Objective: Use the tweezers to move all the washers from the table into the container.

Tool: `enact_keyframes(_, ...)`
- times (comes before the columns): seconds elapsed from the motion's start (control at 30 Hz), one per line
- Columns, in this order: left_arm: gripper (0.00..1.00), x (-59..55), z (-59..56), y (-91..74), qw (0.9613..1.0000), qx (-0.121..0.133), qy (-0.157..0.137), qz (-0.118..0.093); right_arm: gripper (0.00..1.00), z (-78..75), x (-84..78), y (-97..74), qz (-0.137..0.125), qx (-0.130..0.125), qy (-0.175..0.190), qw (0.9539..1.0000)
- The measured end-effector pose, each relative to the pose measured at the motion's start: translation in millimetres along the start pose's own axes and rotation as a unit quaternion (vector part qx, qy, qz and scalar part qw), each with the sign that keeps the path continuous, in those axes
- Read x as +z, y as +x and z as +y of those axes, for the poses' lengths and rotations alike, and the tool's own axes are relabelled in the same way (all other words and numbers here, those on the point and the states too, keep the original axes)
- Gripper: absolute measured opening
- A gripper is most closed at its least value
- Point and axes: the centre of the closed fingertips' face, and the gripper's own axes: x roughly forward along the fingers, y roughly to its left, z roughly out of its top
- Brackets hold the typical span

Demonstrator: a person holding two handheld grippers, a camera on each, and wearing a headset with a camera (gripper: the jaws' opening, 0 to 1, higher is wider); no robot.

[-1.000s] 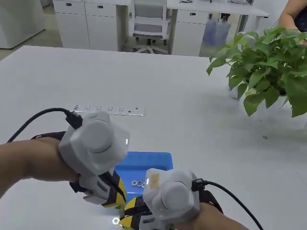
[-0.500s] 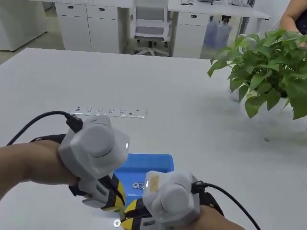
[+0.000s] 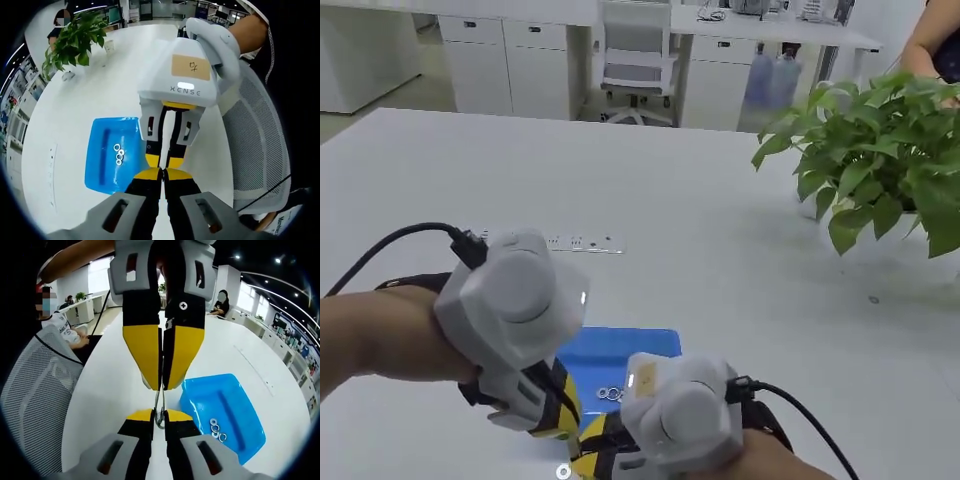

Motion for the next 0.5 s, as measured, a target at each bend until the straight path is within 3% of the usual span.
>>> enact_keyframes(0.5, 0.06, 13.5, 2.7, -17.4, 0.9998, 0.014, 0.013, -0.010, 0.09, -5.8, 15.7, -15.0, -0.006, -0.007, 0.006, 0.9999)
